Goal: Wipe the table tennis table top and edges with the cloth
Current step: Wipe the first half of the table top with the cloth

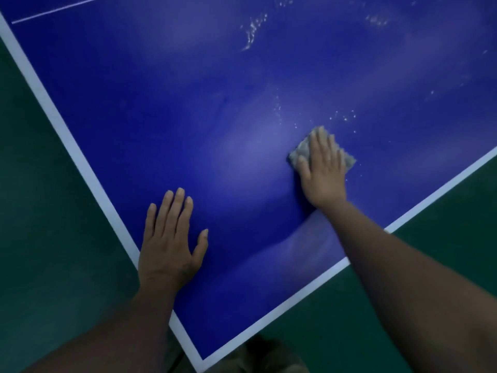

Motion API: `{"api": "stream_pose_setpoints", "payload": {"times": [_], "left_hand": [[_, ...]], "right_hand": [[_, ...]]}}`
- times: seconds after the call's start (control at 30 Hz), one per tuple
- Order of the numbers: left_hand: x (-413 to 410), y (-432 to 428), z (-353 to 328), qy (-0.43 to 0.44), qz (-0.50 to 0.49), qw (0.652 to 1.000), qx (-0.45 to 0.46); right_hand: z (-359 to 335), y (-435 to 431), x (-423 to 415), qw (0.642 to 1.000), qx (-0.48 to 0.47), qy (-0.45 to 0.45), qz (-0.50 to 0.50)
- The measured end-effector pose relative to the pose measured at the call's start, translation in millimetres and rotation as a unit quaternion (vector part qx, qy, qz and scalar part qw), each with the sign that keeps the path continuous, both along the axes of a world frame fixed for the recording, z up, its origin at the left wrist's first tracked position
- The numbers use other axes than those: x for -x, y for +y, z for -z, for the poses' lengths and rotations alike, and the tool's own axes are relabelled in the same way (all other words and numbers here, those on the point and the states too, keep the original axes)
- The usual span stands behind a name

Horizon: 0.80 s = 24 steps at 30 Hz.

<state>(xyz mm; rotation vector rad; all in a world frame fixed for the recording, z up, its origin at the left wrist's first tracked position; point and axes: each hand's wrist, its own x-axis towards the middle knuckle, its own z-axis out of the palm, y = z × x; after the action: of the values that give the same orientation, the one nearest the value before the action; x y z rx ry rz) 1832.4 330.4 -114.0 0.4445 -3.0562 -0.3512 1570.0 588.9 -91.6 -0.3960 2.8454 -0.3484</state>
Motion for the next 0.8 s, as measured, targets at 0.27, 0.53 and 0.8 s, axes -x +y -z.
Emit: {"api": "stream_pose_setpoints", "payload": {"times": [0.27,0.53,0.8], "left_hand": [[-2,2,1,-0.015,-0.002,1.0,-0.005],[0,5,-4,0.002,-0.006,1.0,-0.019],[4,9,-13,0.031,-0.023,0.999,-0.033]], "right_hand": [[-10,-13,-70,0.997,0.078,0.005,0.017],[-1,13,-127,0.969,-0.035,0.07,-0.235],[2,-62,-60,0.945,0.041,0.041,-0.321]]}}
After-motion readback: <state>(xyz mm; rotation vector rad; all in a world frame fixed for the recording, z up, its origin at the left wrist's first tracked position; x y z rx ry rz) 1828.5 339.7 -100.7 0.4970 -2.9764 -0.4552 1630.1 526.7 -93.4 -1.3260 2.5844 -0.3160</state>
